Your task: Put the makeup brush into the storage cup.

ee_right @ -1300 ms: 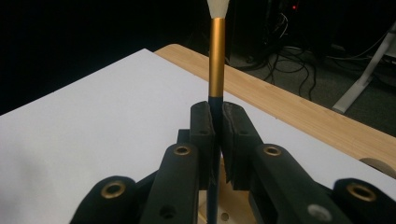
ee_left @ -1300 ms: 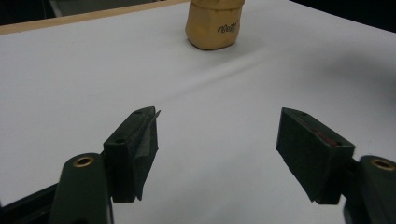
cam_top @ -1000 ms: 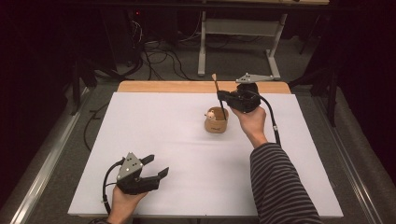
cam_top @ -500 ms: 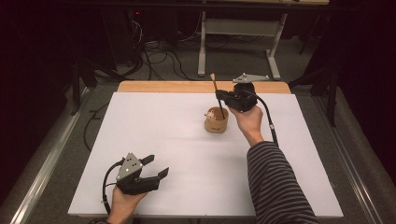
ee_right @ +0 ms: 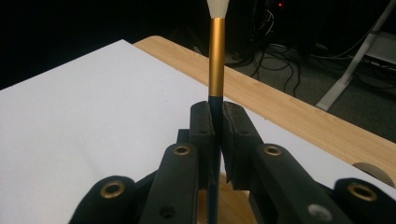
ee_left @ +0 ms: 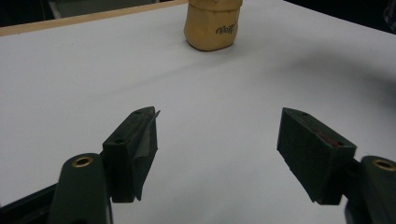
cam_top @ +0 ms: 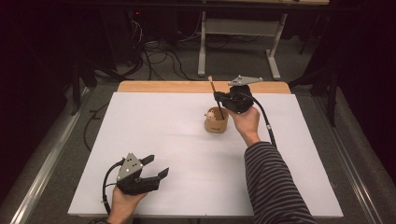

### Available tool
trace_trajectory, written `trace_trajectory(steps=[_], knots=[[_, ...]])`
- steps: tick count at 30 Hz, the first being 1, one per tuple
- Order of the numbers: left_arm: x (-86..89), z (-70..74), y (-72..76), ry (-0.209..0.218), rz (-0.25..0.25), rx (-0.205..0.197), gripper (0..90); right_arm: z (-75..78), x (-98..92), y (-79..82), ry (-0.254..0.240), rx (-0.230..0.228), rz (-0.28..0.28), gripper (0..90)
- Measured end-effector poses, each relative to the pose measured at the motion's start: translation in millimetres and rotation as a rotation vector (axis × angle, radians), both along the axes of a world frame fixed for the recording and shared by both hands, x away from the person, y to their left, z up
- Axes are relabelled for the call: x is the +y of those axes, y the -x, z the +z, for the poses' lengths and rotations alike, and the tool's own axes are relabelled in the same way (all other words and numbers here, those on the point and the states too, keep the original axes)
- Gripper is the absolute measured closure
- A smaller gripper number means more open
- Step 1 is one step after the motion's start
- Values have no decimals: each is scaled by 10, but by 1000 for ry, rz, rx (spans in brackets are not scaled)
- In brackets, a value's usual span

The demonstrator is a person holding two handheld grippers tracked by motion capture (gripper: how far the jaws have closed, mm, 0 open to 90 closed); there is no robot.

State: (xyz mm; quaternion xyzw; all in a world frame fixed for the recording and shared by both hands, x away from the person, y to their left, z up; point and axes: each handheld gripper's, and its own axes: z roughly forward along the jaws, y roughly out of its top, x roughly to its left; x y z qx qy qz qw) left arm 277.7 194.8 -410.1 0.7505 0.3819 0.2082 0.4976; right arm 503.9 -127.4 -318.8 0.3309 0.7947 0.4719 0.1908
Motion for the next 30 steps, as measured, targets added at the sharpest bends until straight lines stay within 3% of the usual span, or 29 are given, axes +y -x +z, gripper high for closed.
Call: trace_trajectory(steps=[22, 30], knots=[[-6, 2, 8, -3, -3, -4, 293, -107, 8, 0, 29, 13, 4, 852], [-10, 3, 9, -6, -5, -3, 292, -139, -42, 12, 18, 20, -1, 849]])
